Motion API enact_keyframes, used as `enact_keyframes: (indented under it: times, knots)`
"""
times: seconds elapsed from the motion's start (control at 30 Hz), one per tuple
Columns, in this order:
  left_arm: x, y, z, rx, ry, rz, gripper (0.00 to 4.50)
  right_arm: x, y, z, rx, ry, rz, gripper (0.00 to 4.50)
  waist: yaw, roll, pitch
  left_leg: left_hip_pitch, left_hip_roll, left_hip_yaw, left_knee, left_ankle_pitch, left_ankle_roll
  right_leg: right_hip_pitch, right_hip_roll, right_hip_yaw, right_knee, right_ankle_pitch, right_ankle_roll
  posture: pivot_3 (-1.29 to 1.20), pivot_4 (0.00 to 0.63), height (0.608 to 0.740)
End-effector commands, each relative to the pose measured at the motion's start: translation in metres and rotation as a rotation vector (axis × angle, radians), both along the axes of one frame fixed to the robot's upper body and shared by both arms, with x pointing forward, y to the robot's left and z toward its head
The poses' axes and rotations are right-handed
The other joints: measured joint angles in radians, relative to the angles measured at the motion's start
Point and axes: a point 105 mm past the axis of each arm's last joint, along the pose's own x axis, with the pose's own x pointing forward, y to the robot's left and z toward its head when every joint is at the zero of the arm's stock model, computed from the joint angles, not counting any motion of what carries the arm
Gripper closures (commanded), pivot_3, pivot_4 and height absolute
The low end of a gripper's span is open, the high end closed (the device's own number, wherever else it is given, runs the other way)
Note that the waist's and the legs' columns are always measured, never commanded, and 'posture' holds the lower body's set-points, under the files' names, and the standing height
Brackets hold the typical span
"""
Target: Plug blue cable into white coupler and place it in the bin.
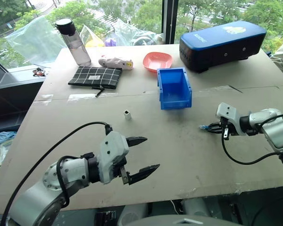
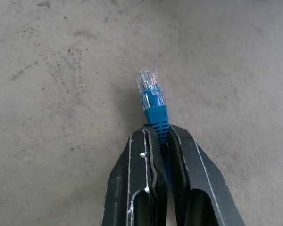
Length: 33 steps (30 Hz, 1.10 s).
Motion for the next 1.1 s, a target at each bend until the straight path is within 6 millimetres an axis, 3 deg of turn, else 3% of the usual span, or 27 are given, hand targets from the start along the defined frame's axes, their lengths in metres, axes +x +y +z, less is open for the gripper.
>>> enact_keyframes:
  times: [0.03, 0.17, 0.33, 0.47, 0.6, 0.7, 0.77, 0.9, 1.1]
  knots:
    - [-0.007, -0.003, 0.006, -0.001, -0.027, -0.005, 0.00, -0.006, 0.020, 0.006, 0.031, -0.005, 0.057, 4.46, -0.002, 0.000, 0.000, 0.000, 0.000, 0.000, 0.000, 0.000, 0.000, 0.000, 0.000, 0.000, 0.000, 0.000, 0.000, 0.00, 0.150, 0.740]
    - [-0.008, 0.002, 0.002, 0.004, -0.015, 0.031, 0.00, -0.020, 0.061, 0.013, 0.076, 0.002, 0.142, 4.46, -0.006, 0.002, 0.001, 0.000, 0.002, 0.000, -0.001, -0.001, -0.001, -0.001, 0.002, 0.000, 0.000, 0.000, 0.000, 0.00, 0.150, 0.740]
    - [0.005, 0.025, -0.011, 0.024, 0.012, 0.087, 0.00, -0.028, 0.117, 0.012, 0.066, -0.004, 0.235, 4.46, 0.005, 0.004, 0.002, -0.002, 0.002, -0.001, -0.002, -0.001, -0.002, -0.003, 0.001, -0.001, 0.000, 0.000, 0.000, 0.00, 0.150, 0.740]
    - [0.016, 0.035, -0.016, 0.069, 0.016, 0.112, 0.00, -0.027, 0.131, 0.005, 0.003, -0.006, 0.296, 4.46, 0.024, 0.003, 0.001, -0.002, 0.000, -0.001, -0.001, -0.001, -0.002, -0.003, 0.001, -0.001, 0.000, 0.000, 0.000, 0.00, 0.150, 0.740]
    - [0.025, 0.036, -0.022, 0.123, 0.032, 0.089, 0.00, -0.027, 0.127, 0.001, -0.009, 0.002, 0.313, 2.98, 0.025, 0.003, 0.002, -0.003, -0.001, -0.002, 0.000, -0.001, -0.002, -0.003, 0.000, -0.003, -0.001, 0.000, 0.000, 0.00, 0.150, 0.740]
    - [0.038, 0.029, -0.024, 0.123, 0.024, 0.029, 0.00, -0.025, 0.119, 0.015, 0.066, -0.107, 0.297, 1.55, 0.027, 0.003, 0.002, -0.003, -0.001, -0.002, -0.001, -0.001, -0.002, -0.003, 0.000, -0.003, 0.000, 0.000, 0.000, 0.00, 0.150, 0.740]
    - [0.048, 0.022, -0.026, 0.119, 0.022, -0.014, 0.00, -0.036, 0.111, 0.030, 0.181, -0.159, 0.302, 0.70, 0.031, 0.004, 0.002, -0.003, -0.001, -0.003, -0.001, -0.001, -0.002, -0.002, 0.000, -0.004, 0.000, 0.000, 0.000, 0.00, 0.150, 0.740]
    - [0.062, 0.008, -0.037, 0.139, 0.039, -0.087, 0.00, -0.065, 0.085, 0.048, 0.326, -0.224, 0.265, 0.70, 0.026, 0.004, 0.002, -0.003, -0.001, -0.004, -0.001, -0.001, -0.002, -0.003, 0.000, -0.004, -0.001, 0.000, 0.000, 0.00, 0.150, 0.740]
    - [0.084, -0.018, -0.055, 0.164, 0.049, -0.172, 0.00, -0.108, 0.041, 0.047, 0.392, -0.223, 0.092, 0.70, 0.021, 0.003, 0.002, -0.002, 0.000, -0.003, -0.001, -0.001, -0.002, -0.002, 0.001, -0.003, 0.000, 0.000, 0.000, 0.00, 0.150, 0.740]
